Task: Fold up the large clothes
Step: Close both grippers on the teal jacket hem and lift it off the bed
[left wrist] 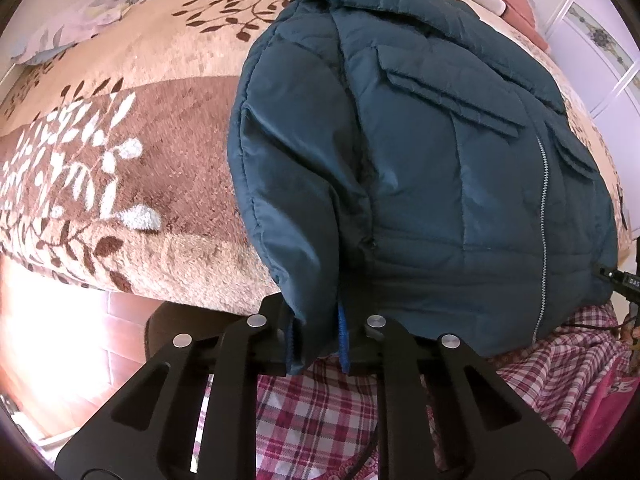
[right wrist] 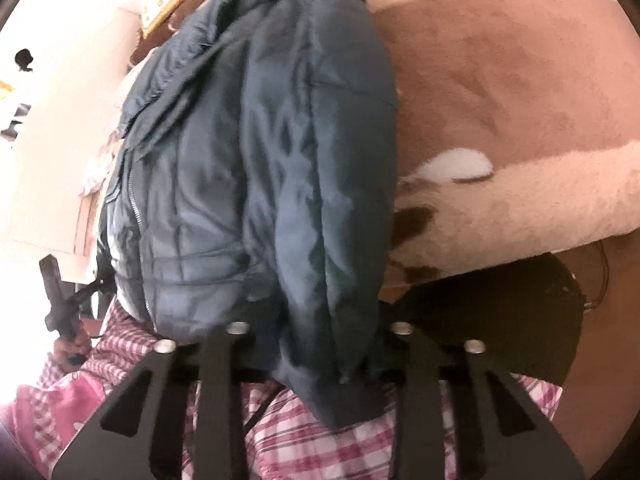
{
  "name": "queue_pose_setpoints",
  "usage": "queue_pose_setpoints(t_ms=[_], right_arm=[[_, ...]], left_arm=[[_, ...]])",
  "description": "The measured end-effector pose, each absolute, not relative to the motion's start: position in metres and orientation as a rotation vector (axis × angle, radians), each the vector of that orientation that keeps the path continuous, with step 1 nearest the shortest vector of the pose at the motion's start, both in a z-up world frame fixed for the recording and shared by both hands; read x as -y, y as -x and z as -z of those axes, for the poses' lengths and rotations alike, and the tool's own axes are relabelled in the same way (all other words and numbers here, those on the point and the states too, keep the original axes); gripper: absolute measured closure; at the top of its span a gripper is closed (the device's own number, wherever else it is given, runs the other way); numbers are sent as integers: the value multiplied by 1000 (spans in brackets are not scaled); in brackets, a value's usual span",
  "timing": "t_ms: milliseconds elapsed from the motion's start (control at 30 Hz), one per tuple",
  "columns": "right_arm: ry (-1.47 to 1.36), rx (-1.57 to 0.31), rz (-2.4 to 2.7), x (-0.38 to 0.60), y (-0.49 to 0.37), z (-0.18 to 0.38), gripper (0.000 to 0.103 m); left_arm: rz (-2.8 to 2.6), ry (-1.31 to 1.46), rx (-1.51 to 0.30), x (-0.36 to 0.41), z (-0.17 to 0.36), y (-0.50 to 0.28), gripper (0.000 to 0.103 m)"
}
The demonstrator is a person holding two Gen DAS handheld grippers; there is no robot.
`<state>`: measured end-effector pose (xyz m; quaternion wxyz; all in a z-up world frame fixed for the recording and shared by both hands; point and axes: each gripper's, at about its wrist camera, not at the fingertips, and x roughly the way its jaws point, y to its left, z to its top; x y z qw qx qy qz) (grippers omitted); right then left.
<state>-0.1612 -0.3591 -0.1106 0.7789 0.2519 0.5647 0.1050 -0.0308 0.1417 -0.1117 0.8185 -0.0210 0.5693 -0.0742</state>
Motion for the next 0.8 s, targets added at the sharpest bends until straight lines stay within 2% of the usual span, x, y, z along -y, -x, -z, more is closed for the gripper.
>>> queue_pose_setpoints(t_ms=[100, 333, 800], right_arm=[[-528, -1203, -233, 356, 164, 100, 87], [-643, -1130, -274, 363, 171, 81, 89], [-761, -946, -348, 373, 167, 21, 90]], left_arm=[[158, 42, -1200, -150, 109, 34, 89], [164, 79, -1160, -163, 91, 47, 91], [206, 206, -948, -186, 2, 59, 91]])
